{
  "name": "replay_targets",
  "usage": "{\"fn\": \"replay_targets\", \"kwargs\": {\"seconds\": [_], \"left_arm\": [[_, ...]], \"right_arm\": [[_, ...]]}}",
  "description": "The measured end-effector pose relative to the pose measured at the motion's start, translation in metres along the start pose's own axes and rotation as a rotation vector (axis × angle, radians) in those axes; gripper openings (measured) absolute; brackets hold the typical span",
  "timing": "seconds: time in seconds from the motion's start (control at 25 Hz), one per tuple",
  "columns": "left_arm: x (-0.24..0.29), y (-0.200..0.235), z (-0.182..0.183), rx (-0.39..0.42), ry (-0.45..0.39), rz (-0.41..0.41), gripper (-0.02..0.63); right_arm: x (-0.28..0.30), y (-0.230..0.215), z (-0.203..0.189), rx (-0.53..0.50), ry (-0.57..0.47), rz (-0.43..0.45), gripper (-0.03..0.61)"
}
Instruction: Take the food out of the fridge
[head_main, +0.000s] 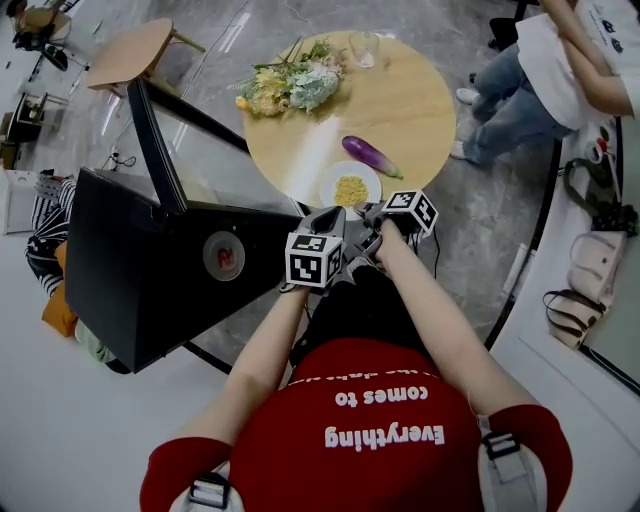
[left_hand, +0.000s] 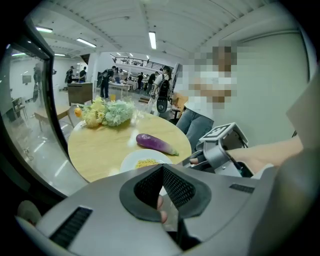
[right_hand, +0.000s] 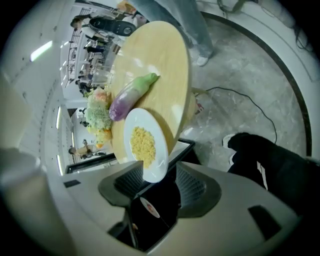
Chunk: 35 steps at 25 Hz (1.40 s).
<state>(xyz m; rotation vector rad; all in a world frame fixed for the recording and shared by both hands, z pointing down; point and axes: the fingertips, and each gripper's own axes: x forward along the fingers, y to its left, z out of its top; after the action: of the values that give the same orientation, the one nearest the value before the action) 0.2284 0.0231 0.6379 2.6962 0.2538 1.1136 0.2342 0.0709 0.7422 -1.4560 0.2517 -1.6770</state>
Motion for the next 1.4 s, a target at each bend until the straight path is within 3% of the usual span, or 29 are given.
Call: {"fn": "replay_targets", "kwargs": {"seconds": [0.12,0.16,0.2,0.32,0.44,0.64,0.88,1.0,1.16,1.4], "left_arm": [[0.000,0.001,-0.004,-0.013,0.000,0.002,0.005],[0.000,0.001,-0.005,-0.017,-0.003,0.002,0.005],[0.000,0.000,-0.005,-0.019,-0.006,0.001,0.005],[-0.002,-0.004,-0.003,-0.019,-0.015,-0.012,0.005],[-0.004,-0.008,0.000,-0.010,-0.021,-0.022,0.005],[-0.013,-0.013,0.004,0.008,-0.039,-0.025,0.005],[-0.042,-0.024,0.008,-0.015,-0.087,-0.046,0.005],[-0.059,-0.021,0.010,-0.021,-0.117,-0.038,0.005],[-0.085,-0.004,-0.001,-0.060,-0.159,-0.003,0.005],[-0.137,0.035,-0.020,-0.160,-0.229,0.095,0.005]], "right_arm": [[-0.016,-0.007,-0.007,0.071,-0.010,0.039,0.177],[-0.022,-0.004,-0.009,0.091,-0.024,0.096,0.044],[-0.028,0.004,-0.008,0.120,-0.040,0.191,0.011],[-0.045,0.033,-0.005,0.226,-0.063,0.516,0.011],[-0.061,0.045,-0.009,0.214,-0.051,0.626,0.011],[-0.079,0.055,-0.030,0.128,-0.011,0.653,0.011],[-0.097,0.058,-0.064,0.100,0.015,0.651,0.011],[-0.099,0.065,-0.072,0.024,0.014,0.681,0.011],[-0.090,0.077,-0.096,-0.101,0.076,0.719,0.011],[-0.064,0.093,-0.152,-0.216,0.224,0.694,0.011]]}}
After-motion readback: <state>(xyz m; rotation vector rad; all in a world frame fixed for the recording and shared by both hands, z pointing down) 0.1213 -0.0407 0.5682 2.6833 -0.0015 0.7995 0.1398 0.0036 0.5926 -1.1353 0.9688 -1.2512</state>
